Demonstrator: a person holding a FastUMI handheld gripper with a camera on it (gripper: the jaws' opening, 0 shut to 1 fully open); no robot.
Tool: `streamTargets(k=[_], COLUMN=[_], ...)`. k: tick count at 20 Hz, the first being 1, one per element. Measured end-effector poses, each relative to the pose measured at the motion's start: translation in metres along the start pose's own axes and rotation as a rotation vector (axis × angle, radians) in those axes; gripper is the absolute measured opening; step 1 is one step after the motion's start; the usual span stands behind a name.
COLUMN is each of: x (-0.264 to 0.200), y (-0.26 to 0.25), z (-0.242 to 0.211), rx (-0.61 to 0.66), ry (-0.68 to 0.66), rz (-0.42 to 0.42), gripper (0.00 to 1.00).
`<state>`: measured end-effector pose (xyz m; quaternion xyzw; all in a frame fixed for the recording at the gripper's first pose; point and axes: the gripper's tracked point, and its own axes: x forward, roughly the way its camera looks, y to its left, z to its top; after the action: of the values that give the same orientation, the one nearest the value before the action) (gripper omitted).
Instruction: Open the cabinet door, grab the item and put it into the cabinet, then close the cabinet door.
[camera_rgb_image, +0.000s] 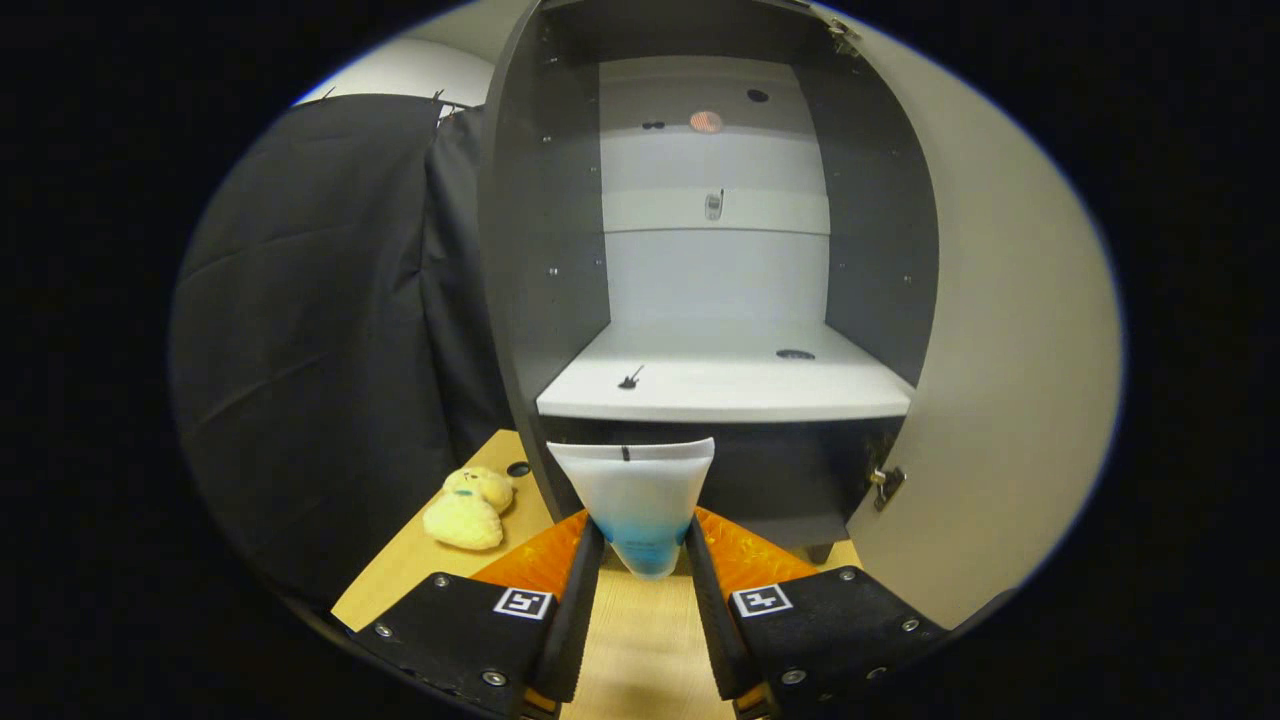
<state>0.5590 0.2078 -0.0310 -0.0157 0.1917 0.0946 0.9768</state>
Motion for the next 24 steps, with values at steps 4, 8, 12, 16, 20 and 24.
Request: streamTargets(k=[4,8,12,16,20,24], x=[0.011,0.022,0.04,0.064,0.094,0.116], y=[0.003,0.004,-0.001,-0.004,-0.012,-0.021], z=[0.037,0.07,0.094,0.11,0.117,0.109], rx=[0.017,0.04,0.07,0.081,0.085,0.072], ry=[-0.022,-0.053,-0.064,-0.06,-0.032,0.014], rz=[0.023,0.035,0.033,0.03,0.004,-0.016], gripper=[0.51,0.51,0.51,0.51,0.51,0.51])
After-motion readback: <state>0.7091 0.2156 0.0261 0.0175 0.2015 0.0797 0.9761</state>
